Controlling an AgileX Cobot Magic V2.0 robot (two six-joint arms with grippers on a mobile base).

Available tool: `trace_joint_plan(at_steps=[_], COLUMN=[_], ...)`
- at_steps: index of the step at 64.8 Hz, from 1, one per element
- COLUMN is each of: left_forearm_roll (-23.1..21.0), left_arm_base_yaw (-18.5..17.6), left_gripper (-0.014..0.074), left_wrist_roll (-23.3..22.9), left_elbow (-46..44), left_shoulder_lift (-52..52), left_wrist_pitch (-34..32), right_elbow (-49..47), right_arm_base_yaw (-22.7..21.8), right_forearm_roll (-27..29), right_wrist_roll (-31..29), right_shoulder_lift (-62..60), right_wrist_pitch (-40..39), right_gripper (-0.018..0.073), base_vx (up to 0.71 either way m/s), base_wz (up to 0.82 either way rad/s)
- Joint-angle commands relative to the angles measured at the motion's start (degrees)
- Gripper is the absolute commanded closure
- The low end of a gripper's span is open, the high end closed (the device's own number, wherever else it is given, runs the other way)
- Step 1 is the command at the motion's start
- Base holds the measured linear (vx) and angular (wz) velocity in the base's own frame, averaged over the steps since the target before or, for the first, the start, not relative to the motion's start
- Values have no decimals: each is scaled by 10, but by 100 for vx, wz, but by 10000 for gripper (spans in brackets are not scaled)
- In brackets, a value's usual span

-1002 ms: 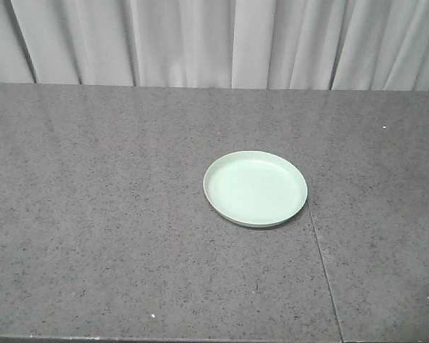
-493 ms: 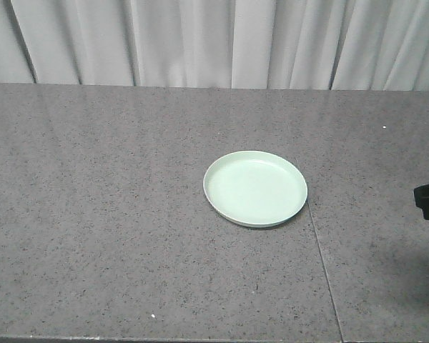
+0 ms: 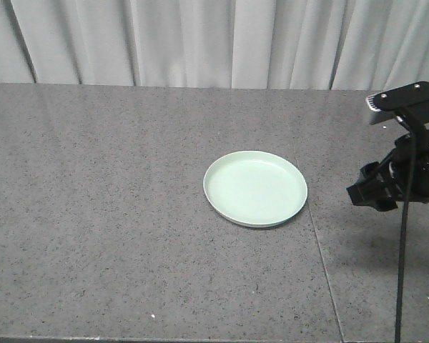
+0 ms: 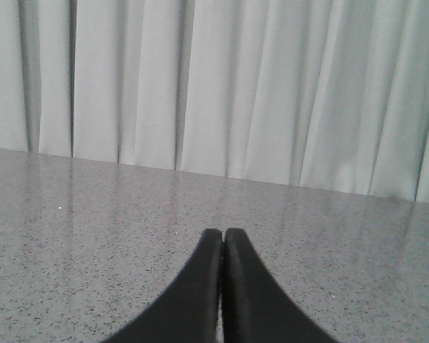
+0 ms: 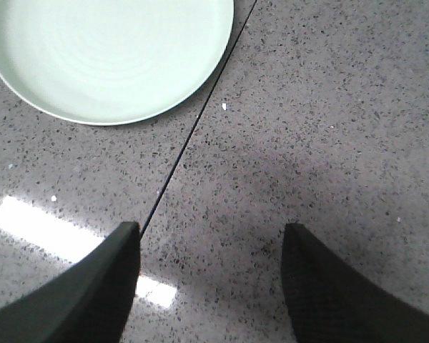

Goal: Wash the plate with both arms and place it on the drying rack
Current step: 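Move the right gripper toward the rim of the pale green plate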

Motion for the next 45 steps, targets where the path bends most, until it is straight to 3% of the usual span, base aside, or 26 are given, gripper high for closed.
trace_joint_plan(at_steps=[1,24,45], left_forearm_roll=[-2,-2,-2], left_arm_base_yaw=[-4,-4,-4], left_gripper=[603,603,603], left_wrist_roll=[-4,-4,-4], left_elbow=[-13,-13,-13], left_shoulder_lift=[-8,-8,-8], left_wrist_pitch=[-45,-45,-45], right_elbow=[-46,-173,-260], right_arm_base_yaw=[1,6,7], right_forearm_roll=[0,1,37], right_wrist_roll=[12,51,77], right_shoulder_lift=[25,139,225], right_wrist_pitch=[-9,48,53], right_gripper=[124,124,124], base_vx=[0,0,0], base_wz=[0,0,0])
